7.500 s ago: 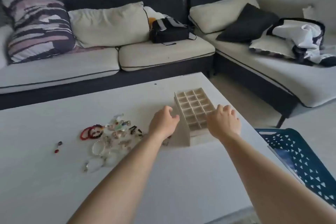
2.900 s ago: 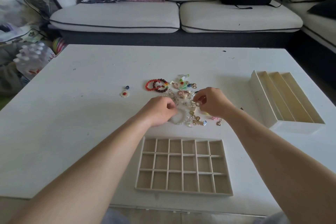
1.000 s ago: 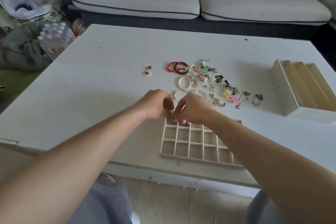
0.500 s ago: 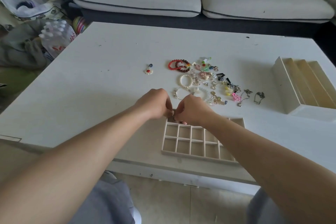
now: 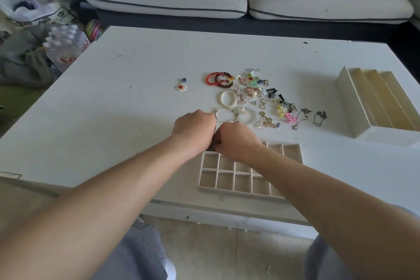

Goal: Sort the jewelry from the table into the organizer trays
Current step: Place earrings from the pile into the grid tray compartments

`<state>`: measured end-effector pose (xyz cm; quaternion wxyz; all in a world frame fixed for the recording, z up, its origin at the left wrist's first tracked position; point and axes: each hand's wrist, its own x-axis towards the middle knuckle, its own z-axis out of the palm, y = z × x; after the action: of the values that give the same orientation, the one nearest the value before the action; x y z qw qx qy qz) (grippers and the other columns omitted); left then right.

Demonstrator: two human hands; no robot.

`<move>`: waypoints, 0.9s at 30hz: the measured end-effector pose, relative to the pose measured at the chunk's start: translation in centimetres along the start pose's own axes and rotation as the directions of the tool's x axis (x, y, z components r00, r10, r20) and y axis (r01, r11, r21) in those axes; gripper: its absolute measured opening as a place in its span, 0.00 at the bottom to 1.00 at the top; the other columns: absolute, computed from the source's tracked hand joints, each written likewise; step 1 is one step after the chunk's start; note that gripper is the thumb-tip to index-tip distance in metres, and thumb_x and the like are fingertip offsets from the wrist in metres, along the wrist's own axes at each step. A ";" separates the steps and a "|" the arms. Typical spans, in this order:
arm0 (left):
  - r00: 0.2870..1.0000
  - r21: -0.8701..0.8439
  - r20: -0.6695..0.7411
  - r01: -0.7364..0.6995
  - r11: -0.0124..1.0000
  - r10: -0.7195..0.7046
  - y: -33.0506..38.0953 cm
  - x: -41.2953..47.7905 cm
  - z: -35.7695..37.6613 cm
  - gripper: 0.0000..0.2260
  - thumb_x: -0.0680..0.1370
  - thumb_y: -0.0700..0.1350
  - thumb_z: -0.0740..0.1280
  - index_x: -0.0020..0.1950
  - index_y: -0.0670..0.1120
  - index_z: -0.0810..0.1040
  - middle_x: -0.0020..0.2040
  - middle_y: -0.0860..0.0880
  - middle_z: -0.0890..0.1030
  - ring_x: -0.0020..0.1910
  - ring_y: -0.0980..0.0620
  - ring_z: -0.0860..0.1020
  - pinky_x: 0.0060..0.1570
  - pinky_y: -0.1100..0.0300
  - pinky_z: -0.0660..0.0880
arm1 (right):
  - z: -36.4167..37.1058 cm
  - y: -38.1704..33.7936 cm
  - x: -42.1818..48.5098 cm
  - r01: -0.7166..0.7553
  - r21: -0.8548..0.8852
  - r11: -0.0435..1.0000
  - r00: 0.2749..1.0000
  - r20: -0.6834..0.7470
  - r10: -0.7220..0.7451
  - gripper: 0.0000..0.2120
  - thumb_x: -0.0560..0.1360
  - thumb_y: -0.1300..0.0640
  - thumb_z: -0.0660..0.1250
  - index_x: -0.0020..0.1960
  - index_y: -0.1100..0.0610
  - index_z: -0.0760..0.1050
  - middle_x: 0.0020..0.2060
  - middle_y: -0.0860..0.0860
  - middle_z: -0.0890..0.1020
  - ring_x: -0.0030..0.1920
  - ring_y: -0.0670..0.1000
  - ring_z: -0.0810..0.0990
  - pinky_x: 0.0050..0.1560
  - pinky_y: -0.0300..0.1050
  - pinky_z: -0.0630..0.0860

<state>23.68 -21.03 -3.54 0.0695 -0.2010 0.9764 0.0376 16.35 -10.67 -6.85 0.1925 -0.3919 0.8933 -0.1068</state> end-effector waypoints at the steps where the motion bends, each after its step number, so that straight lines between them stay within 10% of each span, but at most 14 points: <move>1: 1.000 -0.021 0.004 0.005 1.000 -0.005 -0.1 0.0 0.0 0.08 0.75 0.38 0.68 0.51 0.45 0.82 0.37 0.48 0.72 0.39 0.41 0.74 0.38 0.55 0.70 | -0.2 0.1 0.0 0.011 -0.001 1.000 1.000 0.015 -0.011 0.08 0.76 0.52 0.67 0.48 0.53 0.83 0.41 0.55 0.82 0.42 0.58 0.82 0.42 0.49 0.82; 13: 0.995 -0.299 0.026 0.104 0.949 -0.100 -1.0 0.4 0.8 0.05 0.74 0.47 0.75 0.49 0.51 0.83 0.50 0.47 0.83 0.48 0.42 0.81 0.49 0.52 0.80 | -2.5 0.7 -0.9 0.154 0.045 0.987 0.975 0.153 -0.159 0.12 0.79 0.50 0.65 0.58 0.45 0.84 0.44 0.49 0.82 0.48 0.53 0.79 0.46 0.45 0.76; 27: 0.982 -0.517 0.138 0.181 0.837 -0.128 -2.1 1.1 1.1 0.13 0.70 0.53 0.80 0.40 0.52 0.77 0.41 0.52 0.81 0.36 0.52 0.78 0.37 0.59 0.71 | -2.9 0.8 -1.1 0.100 0.057 0.993 0.981 0.162 -0.108 0.12 0.78 0.53 0.63 0.55 0.48 0.84 0.44 0.52 0.82 0.43 0.55 0.80 0.36 0.43 0.74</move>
<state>23.65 -23.32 -4.87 0.0620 -0.2886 0.9045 0.3079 15.28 -9.22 -4.18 0.2691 -0.4409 0.8497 -0.1056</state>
